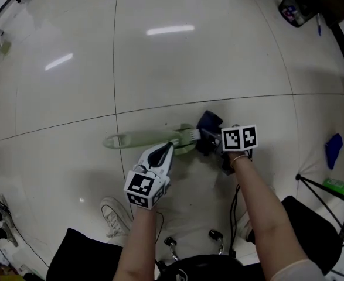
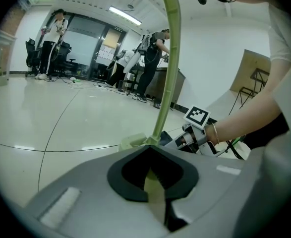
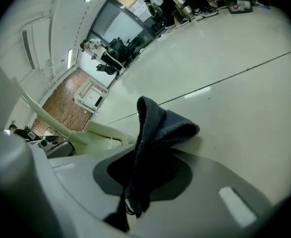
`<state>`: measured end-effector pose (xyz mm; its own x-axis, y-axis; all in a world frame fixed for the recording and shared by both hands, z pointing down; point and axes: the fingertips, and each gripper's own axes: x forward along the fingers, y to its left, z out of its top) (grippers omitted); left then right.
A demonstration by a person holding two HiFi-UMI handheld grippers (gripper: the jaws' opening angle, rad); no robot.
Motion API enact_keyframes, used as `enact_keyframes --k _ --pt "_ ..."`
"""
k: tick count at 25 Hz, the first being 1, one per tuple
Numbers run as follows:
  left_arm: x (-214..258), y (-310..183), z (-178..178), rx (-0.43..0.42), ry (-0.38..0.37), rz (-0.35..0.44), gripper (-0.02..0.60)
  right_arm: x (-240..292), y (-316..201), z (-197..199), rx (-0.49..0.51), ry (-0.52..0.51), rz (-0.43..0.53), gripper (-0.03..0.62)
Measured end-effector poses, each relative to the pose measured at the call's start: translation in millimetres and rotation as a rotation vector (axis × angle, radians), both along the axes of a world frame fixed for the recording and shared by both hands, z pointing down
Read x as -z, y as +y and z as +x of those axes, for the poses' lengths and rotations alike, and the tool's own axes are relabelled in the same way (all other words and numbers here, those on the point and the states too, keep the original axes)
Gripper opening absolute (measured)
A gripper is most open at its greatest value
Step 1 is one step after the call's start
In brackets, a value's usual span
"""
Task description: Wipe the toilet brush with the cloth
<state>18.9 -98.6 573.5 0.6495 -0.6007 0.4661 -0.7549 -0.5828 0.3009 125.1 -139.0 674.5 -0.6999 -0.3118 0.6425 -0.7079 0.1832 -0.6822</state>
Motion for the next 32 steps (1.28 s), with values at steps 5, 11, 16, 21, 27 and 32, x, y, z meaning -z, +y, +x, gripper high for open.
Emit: enact_keyframes --k 5,11,16,21,27,32 --pt "2 -3 -2 0.026 0.012 0.012 0.006 -8 13 -11 0.029 -0.056 -0.038 0.064" --pt "1 -5 0 0.064 0.049 0.015 0.006 -10 41 -9 0.074 -0.045 -0.053 0.064" --pt "-1 -6 1 0.086 0.068 -0.008 0.006 -12 72 0 0.168 0.031 -0.086 0.064" --pt "1 -6 0 0.101 0.085 -0.019 0.006 18 29 25 0.298 0.178 0.081 0.064" --pt "2 -7 2 0.099 0.109 -0.029 0.006 106 -54 -34 0.406 0.080 0.376 0.064" --pt "2 -9 2 0.131 0.120 -0.028 0.006 145 -72 -115 0.487 -0.135 0.424 0.064"
